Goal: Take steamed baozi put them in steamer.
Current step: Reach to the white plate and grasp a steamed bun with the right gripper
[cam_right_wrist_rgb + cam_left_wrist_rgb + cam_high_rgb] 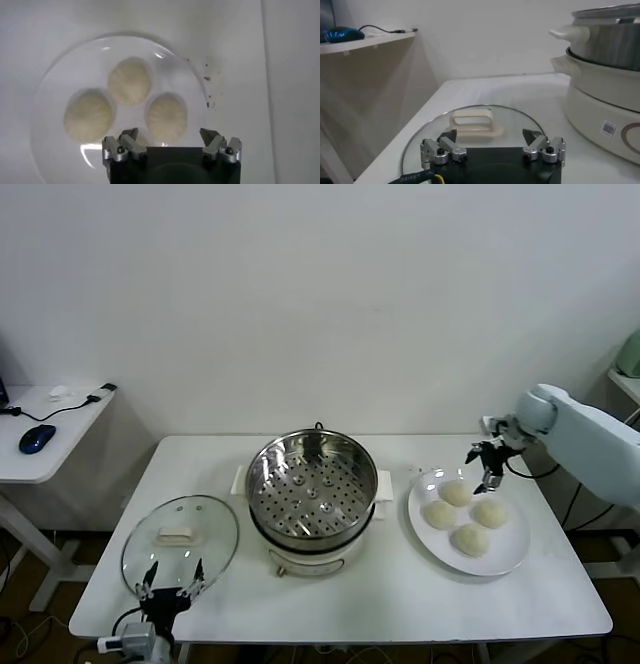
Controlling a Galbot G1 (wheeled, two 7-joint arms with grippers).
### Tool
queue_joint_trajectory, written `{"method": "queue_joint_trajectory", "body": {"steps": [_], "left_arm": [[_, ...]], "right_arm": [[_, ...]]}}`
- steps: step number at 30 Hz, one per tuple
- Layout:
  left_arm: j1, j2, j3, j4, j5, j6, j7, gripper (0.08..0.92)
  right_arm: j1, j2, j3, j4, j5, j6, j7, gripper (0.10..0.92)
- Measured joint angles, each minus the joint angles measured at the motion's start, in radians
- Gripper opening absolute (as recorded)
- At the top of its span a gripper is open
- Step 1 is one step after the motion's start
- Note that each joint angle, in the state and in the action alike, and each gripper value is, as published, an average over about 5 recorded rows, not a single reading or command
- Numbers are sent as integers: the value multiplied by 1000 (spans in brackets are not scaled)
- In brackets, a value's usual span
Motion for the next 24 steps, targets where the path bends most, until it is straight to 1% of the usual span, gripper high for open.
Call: {"method": "queue_joint_trajectory", "body": {"steps": [14,24], "left_arm": [[12,-4,4,4,5,-11,-1,823],[15,-5,5,6,7,-15,-5,823]], "right_arm": [[-76,131,98,-174,-121,22,14,818],[-100,171,159,-240,-175,26,13,735]]}}
